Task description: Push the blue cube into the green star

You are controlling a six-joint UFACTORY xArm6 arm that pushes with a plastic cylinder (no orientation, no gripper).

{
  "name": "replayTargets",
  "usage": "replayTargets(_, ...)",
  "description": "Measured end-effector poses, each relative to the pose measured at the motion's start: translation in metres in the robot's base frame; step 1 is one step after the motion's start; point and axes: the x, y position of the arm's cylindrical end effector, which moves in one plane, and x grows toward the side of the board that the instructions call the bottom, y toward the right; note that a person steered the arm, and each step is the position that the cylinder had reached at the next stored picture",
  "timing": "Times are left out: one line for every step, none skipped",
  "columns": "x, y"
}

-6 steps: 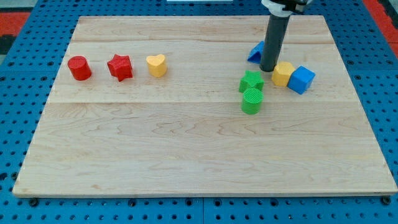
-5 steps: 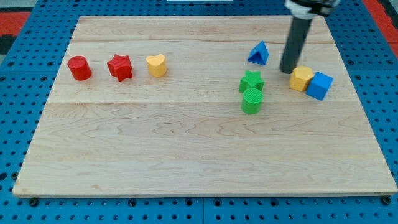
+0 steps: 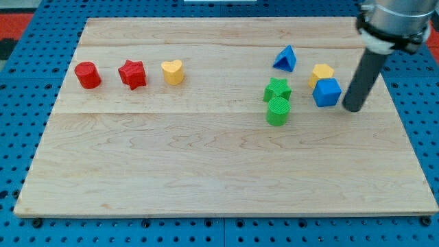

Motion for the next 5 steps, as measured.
replayTargets(-0.030, -0.010)
replayTargets(0.015, -0.107)
replayTargets(0.023, -0.193)
replayTargets(0.023, -0.223)
replayTargets(0.005, -0.302)
